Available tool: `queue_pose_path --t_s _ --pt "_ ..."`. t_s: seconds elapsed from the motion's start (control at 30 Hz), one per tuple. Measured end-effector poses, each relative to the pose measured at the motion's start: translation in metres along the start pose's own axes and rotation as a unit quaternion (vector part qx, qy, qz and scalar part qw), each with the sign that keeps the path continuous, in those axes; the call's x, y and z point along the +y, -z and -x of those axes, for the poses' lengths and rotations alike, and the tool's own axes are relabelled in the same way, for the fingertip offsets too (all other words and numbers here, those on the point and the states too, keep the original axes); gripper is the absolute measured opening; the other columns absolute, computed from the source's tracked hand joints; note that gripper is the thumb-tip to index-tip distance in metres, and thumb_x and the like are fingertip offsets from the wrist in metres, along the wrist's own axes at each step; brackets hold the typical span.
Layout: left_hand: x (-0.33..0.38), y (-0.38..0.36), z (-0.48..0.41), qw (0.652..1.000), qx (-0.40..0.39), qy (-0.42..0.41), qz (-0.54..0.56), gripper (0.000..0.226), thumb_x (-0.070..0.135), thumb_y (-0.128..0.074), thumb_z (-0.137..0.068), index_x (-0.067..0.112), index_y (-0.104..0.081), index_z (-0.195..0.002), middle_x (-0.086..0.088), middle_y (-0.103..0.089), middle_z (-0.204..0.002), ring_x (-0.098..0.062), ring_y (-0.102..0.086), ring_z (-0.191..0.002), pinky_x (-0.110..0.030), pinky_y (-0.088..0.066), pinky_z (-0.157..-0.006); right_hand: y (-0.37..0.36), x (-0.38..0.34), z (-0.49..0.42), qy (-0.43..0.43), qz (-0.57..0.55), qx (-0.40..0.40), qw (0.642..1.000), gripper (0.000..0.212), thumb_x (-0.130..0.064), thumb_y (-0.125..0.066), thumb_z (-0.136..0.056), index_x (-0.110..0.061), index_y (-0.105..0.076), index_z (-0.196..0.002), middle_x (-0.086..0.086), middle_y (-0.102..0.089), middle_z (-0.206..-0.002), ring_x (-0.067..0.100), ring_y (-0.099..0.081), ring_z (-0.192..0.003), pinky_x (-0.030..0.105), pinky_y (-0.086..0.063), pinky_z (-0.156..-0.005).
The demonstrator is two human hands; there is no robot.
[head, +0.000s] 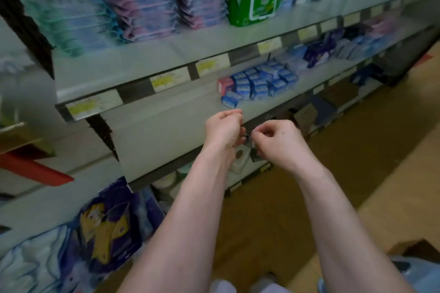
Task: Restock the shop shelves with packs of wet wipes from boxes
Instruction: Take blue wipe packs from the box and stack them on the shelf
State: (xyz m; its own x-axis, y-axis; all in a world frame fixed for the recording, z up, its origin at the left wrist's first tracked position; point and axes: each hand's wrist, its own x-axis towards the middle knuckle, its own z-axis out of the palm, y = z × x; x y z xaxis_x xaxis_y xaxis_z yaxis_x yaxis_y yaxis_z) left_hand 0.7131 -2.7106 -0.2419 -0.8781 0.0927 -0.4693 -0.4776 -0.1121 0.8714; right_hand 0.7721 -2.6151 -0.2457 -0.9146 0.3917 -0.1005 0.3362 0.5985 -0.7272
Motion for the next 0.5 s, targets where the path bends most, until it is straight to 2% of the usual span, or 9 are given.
queue_pose_path --t_s 0.13,0.37,0.5 --pt "-0.024 -0.025 0.014 0.999 -0.025 0.008 -0.041 0.021 0.004 -0.051 -0.089 0.020 -0.064 -0.084 -0.001 -0.057 -0.071 -0.011 -0.050 -0.056 -0.023 -0.044 -0.050 0.017 0.034 0.021 -0.034 -0.011 0.010 0.999 0.014 -0.028 -0.055 -0.092 -0.028 -0.068 -0.087 -0.005 -0.067 -0.079 0.016 -0.065 -0.079 0.033 -0.055 -0.070" --pt "-0.066 -0.089 0.046 0.991 -0.081 0.012 -0.104 0.020 0.004 -0.053 -0.090 0.016 -0.067 -0.097 -0.003 -0.060 -0.078 -0.014 -0.054 -0.066 -0.031 -0.052 -0.066 0.054 0.099 0.047 -0.100 -0.043 0.046 0.993 0.013 -0.029 -0.056 -0.093 -0.026 -0.069 -0.091 -0.005 -0.066 -0.086 0.015 -0.063 -0.081 0.035 -0.056 -0.071" --pt "-0.100 -0.138 0.070 0.983 -0.116 0.030 -0.140 0.021 0.004 -0.055 -0.089 0.021 -0.067 -0.087 -0.007 -0.066 -0.090 -0.019 -0.060 -0.077 -0.039 -0.056 -0.080 0.086 0.147 0.068 -0.145 -0.058 0.071 0.985 0.014 -0.030 -0.056 -0.093 -0.027 -0.069 -0.096 -0.003 -0.067 -0.087 0.015 -0.064 -0.082 0.031 -0.054 -0.069"
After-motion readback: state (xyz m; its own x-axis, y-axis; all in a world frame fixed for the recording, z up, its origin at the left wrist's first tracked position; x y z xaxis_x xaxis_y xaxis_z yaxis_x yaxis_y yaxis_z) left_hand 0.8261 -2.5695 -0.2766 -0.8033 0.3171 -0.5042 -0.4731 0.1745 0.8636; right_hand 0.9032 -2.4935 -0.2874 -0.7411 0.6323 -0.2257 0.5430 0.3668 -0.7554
